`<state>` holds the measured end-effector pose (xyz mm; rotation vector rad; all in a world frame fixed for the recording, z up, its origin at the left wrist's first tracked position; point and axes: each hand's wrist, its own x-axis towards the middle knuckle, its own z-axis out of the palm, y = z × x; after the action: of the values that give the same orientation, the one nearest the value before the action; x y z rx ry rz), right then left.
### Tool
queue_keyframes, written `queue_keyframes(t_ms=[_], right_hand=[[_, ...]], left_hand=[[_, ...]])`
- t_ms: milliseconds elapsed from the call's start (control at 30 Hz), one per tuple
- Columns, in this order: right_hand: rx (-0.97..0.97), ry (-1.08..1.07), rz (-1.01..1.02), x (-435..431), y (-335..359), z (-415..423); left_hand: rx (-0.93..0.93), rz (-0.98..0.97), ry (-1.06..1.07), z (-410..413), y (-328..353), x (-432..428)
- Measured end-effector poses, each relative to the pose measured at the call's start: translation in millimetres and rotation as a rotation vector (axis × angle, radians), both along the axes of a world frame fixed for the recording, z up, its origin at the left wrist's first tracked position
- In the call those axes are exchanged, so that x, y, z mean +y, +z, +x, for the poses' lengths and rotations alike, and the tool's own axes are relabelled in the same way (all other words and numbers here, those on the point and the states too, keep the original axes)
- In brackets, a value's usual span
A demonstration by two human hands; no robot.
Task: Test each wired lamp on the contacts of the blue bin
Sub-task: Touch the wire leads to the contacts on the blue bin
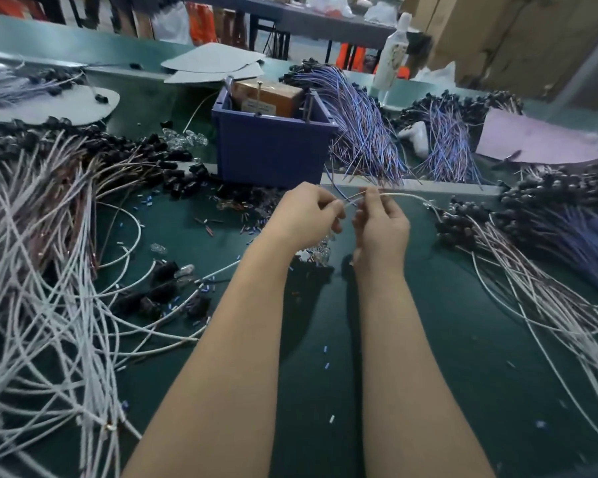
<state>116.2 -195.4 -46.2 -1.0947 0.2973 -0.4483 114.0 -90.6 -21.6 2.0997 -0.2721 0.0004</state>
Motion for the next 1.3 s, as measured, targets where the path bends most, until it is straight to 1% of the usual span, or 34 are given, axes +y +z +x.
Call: queue_keyframes(t_ms=[133,233,267,300,367,400,467,500,533,600,667,700,733,767,833,867,933,1000,1133,1233,1300], right_hand=[[0.015,-0.032,0.099,-7,1,0],[0.037,0.028,0.188,-7,3,-1],[0.049,0.070,0.177,-5,4,-1],[0.059,0.129,0.120,-4,4,-2],[0.077,0.259,-0.114,1,2,-5],[0.079,0.290,-0.237,3,1,-6],[0.066,0.242,-0.385,4,1,-6],[0.056,0.171,-0.388,2,2,-5],[0.054,0.080,-0.316,-2,3,-5],[0.077,-0.071,-0.007,-15,8,-6],[0.079,-0.101,0.324,-21,10,-8],[0.078,-0.068,0.414,-19,10,-9],[0.092,-0.004,0.412,-17,10,-10],[0.117,0.080,0.322,-12,10,-10],[0.144,0.241,0.056,-2,10,-12],[0.137,0.278,-0.039,2,8,-12],[0.117,0.242,-0.129,7,5,-10],[0.095,0.161,-0.122,7,5,-9],[0.073,0.024,0.097,-2,6,-7],[0.133,0.109,0.177,-4,7,-8],[0.208,0.220,0.135,-1,6,-9]], left_hand=[[0.037,-0.004,0.042,1,-4,13],[0.006,-0.020,0.075,2,-4,16],[-0.010,-0.022,0.078,2,-4,16],[-0.024,-0.027,0.080,2,-3,15],[-0.048,-0.042,0.089,1,-3,12],[-0.053,-0.046,0.097,1,-3,11],[-0.049,-0.043,0.105,1,-3,11],[-0.041,-0.038,0.104,1,-3,12],[-0.029,-0.031,0.099,0,-4,14],[-0.005,-0.017,0.078,1,-4,16],[-0.002,-0.017,0.069,0,-4,17],[-0.006,-0.025,0.073,0,-3,16],[-0.012,-0.039,0.076,0,-3,14],[-0.021,-0.054,0.078,0,-3,11],[-0.044,-0.055,0.080,-2,-2,8],[-0.052,-0.051,0.083,-2,-2,7],[-0.057,-0.060,0.088,-2,-3,7],[-0.059,-0.064,0.089,-1,-4,6],[-0.030,-0.066,0.088,0,-6,9],[-0.039,-0.068,0.077,0,-6,9],[-0.070,-0.048,0.076,-1,-5,7]])
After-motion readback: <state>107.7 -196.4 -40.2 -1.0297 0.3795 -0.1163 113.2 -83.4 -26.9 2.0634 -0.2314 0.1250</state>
